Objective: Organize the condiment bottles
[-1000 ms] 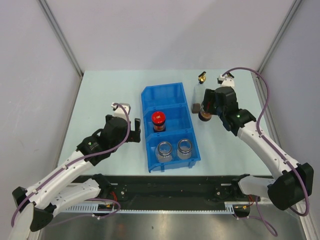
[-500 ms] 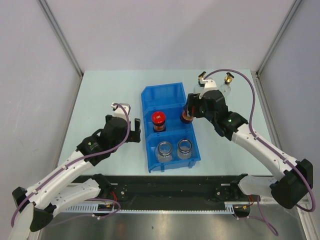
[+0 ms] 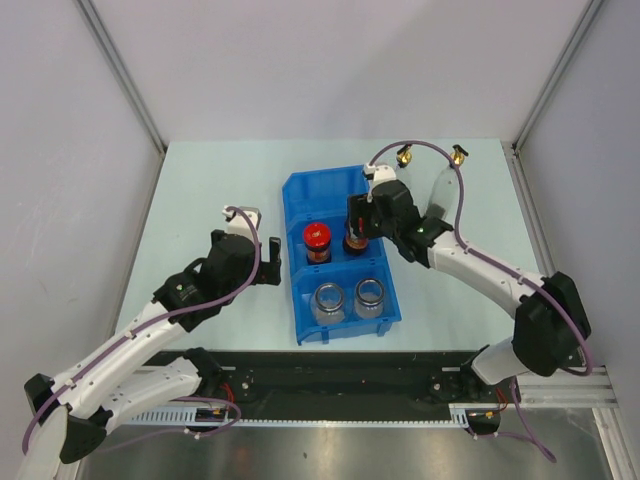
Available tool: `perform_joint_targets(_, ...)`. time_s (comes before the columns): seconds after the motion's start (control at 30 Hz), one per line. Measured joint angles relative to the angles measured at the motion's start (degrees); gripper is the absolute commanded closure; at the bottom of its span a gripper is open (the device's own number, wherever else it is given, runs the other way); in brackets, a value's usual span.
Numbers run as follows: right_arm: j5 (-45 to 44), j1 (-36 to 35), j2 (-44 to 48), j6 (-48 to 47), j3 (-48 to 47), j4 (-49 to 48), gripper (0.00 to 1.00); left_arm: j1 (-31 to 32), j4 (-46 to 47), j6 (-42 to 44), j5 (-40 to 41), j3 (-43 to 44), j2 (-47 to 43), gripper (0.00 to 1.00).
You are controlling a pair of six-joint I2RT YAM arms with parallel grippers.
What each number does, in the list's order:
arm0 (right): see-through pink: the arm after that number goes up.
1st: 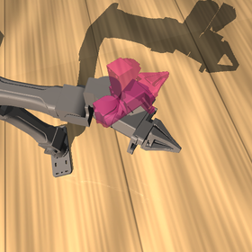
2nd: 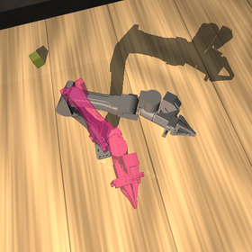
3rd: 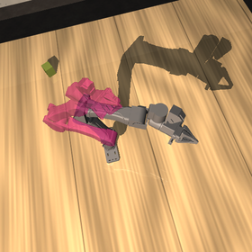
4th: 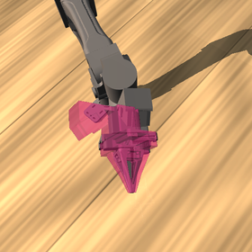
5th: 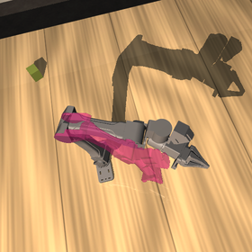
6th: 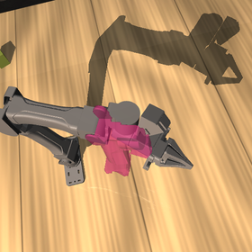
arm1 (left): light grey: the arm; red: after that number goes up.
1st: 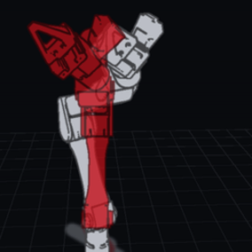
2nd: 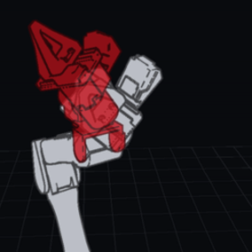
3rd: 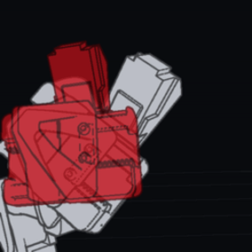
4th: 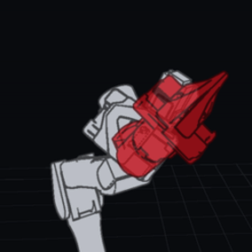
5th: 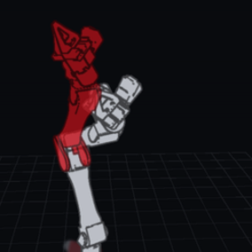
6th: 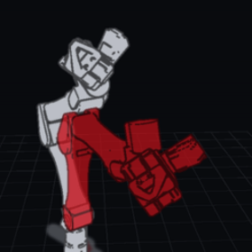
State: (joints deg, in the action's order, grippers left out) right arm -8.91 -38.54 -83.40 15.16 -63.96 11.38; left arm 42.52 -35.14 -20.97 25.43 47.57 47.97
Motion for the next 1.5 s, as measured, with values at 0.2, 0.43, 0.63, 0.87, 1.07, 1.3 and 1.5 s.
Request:
perform_joint_targets(0.2,-0.09,-0.46,-4.76,-0.72,-0.55,-0.63,1.0,0.0,0.0,0.0,-0.02,0.0,0.02,0.0)
perform_joint_targets(0.43,-0.74,-1.36,-9.9,-1.97,-1.92,-0.98,1.0,0.0,0.0,0.0,-0.02,0.0,0.02,0.0)
perform_joint_targets(0.63,-2.36,-2.27,-10.88,-3.28,-2.49,-1.25,0.97,0.0,0.0,0.0,-0.02,0.0,0.02,0.0)
perform_joint_targets(0.87,-3.67,-2.64,-11.85,-3.98,-3.04,-1.44,0.4,0.0,0.0,0.0,-0.02,0.0,0.02,0.0)
perform_joint_targets(1.07,-4.81,-2.8,-11.98,-4.33,-3.13,-1.36,0.18,0.0,0.0,0.0,-0.02,0.0,0.02,0.0)
perform_joint_targets(1.3,-6.84,-3.02,-11.72,-4.74,-5.22,-2.19,0.0,0.0,0.0,0.0,-0.02,0.0,0.02,0.0)
perform_joint_targets(1.5,-7.72,-3.28,-9.22,-4.74,-5.7,-2.47,0.01,0.0,0.0,0.0,-0.02,0.0,0.02,0.0)
